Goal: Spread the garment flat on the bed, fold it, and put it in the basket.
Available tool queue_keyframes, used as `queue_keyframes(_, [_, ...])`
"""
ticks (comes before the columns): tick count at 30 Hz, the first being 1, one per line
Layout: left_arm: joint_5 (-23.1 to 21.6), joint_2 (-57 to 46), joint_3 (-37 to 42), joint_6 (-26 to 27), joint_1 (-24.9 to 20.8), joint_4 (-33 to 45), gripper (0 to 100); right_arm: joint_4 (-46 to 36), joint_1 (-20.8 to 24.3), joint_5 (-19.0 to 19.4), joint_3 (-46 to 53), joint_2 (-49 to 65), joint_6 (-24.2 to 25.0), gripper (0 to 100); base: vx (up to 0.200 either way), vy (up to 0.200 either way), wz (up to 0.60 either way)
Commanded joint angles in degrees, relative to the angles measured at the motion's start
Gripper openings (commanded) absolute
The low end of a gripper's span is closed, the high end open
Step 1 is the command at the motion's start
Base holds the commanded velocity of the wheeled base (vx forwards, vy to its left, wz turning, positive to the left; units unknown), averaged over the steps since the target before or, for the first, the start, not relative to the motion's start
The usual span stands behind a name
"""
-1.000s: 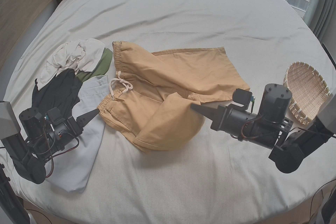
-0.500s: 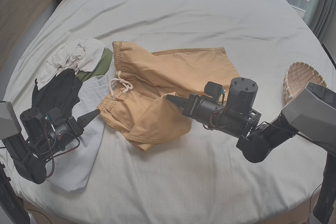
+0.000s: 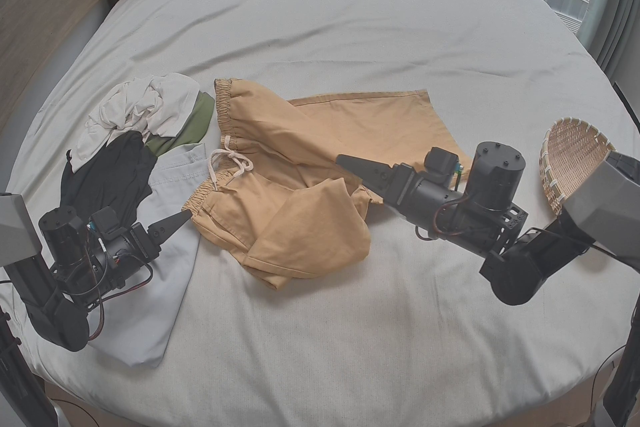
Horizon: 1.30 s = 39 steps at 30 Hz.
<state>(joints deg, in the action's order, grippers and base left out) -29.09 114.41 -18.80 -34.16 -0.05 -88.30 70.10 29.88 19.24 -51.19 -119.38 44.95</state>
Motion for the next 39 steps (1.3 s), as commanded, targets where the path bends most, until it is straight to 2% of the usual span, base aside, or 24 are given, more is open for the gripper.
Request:
queue_keyframes(1, [0.0,0.1,0.3,0.1,0.2,0.0,100,-0.1,-2.5,-0.8,5.7,4.0,0.1,100,0.000,0.000,0.00])
queue_keyframes(7, [0.0,0.0,0.6,0.1,0.2,0.0,100,-0.7,-1.6,-4.3,7.3,3.0,1.2,100,0.000,0.000,0.00])
queue_keyframes(23, [0.0,-0.3,0.9,0.1,-0.2,0.0,100,-5.1,0.8,-5.9,-0.8,-5.2,2.4,100,0.000,0.000,0.00])
queue_keyframes(24, [0.0,-0.3,0.9,0.1,-0.2,0.0,100,-5.7,0.9,-5.9,-1.4,-5.2,2.4,0,0.000,0.000,0.00])
queue_keyframes(32, [0.0,-0.5,1.0,0.2,-0.3,0.0,100,-7.5,1.1,-6.1,-3.7,-5.9,2.4,0,0.000,0.000,0.00])
queue_keyframes(39, [0.0,-0.7,1.0,0.2,-0.2,0.0,100,-7.0,0.6,-6.1,-1.2,-5.3,2.5,0,0.000,0.000,0.00])
